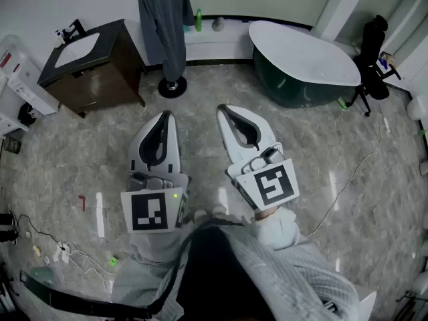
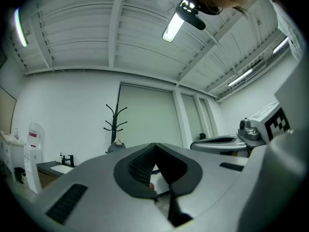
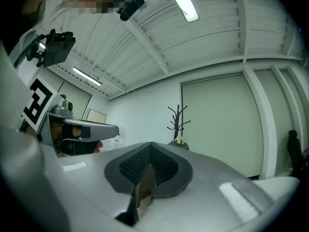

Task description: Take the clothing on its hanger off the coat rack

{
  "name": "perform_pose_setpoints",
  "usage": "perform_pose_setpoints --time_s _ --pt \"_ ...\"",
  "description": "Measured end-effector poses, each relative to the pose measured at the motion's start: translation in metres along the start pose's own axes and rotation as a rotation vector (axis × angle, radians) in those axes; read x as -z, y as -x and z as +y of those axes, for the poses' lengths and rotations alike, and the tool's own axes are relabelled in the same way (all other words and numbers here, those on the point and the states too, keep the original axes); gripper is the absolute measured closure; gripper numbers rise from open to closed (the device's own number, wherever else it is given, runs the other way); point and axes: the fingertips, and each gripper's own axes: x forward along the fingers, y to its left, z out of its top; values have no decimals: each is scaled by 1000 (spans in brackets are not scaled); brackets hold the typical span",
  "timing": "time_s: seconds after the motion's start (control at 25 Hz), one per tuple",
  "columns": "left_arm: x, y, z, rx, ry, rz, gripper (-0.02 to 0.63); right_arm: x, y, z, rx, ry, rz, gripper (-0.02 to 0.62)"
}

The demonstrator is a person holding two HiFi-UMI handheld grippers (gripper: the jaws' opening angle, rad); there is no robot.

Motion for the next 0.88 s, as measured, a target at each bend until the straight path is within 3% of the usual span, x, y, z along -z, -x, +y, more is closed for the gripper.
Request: perform_pose_setpoints --time_s 0.88 --pt "8 -23 -21 16 4 -14 601 5 9 -30 10 -23 -14 594"
